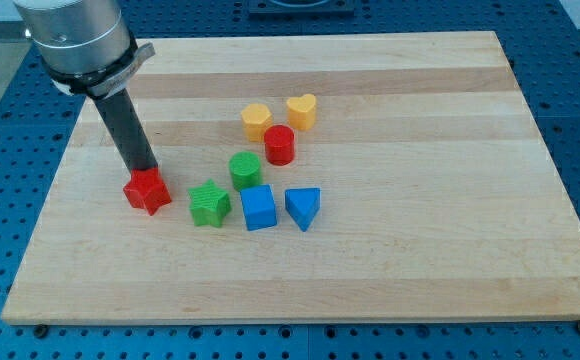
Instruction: Adjust the horizontal line of blocks
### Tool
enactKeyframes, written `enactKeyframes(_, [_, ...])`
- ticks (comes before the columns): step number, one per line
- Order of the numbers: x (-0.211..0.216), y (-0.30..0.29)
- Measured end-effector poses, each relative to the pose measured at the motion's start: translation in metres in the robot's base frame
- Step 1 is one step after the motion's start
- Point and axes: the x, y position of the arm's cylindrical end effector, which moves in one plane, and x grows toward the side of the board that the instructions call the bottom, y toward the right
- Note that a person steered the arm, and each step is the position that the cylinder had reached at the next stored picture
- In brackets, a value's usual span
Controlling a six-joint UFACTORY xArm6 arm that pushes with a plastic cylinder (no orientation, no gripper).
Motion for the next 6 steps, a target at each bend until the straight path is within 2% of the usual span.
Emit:
enactKeyframes(2, [0.009,0.000])
enactKeyframes(3, [0.023,-0.026])
enactKeyframes(4, [0.015,-0.056])
enactKeyframes(5, [0.040,-0.013])
enactKeyframes(6, [0.040,0.054])
